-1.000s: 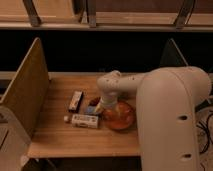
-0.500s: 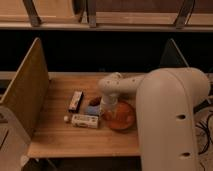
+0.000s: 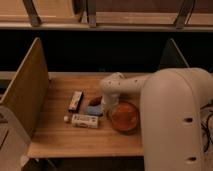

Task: Pick up the ceramic bowl

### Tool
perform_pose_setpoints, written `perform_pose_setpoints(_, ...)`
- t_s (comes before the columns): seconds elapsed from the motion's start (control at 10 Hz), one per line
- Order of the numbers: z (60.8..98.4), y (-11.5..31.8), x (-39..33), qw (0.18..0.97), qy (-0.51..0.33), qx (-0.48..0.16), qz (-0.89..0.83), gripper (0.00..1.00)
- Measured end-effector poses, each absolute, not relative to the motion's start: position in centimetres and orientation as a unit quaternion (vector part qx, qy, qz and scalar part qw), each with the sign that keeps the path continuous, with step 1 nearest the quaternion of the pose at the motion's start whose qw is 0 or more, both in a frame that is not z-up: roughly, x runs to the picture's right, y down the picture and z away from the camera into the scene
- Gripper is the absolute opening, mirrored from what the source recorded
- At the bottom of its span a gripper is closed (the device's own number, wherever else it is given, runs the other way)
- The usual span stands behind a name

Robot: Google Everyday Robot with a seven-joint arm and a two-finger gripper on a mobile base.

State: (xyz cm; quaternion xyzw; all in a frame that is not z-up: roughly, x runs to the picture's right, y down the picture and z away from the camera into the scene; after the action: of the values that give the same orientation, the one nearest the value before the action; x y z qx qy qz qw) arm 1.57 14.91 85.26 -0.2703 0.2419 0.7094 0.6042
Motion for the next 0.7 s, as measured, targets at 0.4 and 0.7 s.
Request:
perform_pose_setpoints(0.4,80.5,12.5,3.5,0.621,0.251,-0.226,0.708,0.0)
perform_pose_setpoints(0.7,77.0,9.9,4.8,0.631,0.245,-0.187,0.713,0.0)
